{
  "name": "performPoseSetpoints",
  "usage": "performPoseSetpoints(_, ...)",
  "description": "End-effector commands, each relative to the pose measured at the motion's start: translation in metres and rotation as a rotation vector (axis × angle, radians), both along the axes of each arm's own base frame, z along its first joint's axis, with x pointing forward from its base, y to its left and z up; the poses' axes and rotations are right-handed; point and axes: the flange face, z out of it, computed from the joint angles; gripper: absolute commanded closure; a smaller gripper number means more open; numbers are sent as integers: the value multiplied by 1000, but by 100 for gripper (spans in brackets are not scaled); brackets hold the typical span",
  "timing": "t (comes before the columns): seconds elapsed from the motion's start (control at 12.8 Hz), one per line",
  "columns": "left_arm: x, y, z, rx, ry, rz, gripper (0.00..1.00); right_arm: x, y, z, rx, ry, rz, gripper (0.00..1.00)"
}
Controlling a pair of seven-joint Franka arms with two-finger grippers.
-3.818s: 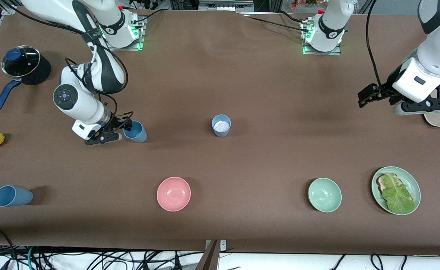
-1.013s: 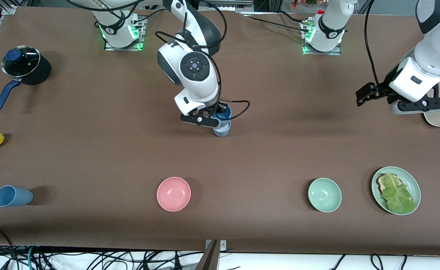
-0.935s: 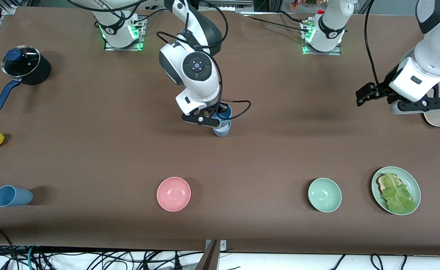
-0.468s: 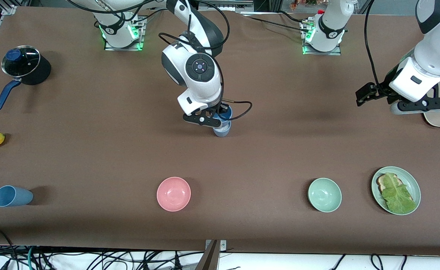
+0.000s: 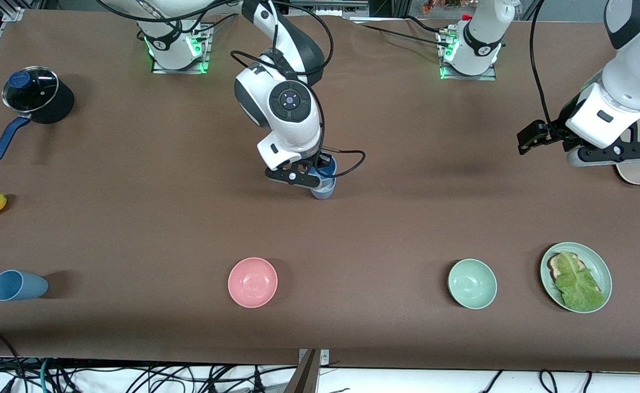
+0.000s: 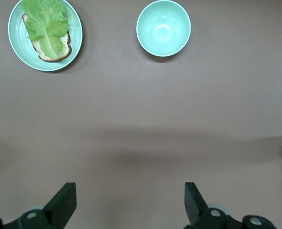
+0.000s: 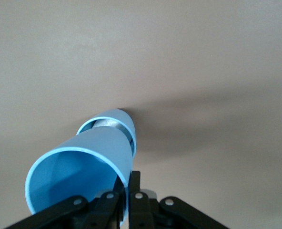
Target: Stack blue cups with both arms
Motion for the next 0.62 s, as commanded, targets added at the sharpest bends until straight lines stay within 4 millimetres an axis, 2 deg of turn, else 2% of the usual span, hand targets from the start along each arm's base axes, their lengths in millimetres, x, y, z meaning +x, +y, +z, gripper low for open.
performPoseSetpoints(0.0, -3, -3, 6, 12, -4, -12, 0, 8, 3, 5, 4, -21, -12, 100)
performPoseSetpoints(0.08, -3, -2, 6, 12, -4, -11, 0, 10, 0, 5, 3, -24, -16, 98)
performPoseSetpoints(0.16, -3, -1, 6, 12, -2, -11, 0, 12, -1, 6, 5, -28, -18, 91)
performPoseSetpoints(0.31, -3, -1, 6, 12, -4, -11, 0, 13, -2, 7, 6, -31, -19, 68)
performPoseSetpoints(0.55, -3, -1, 6, 12, -4, -17, 0, 18, -6, 19, 10, -43, -19, 55)
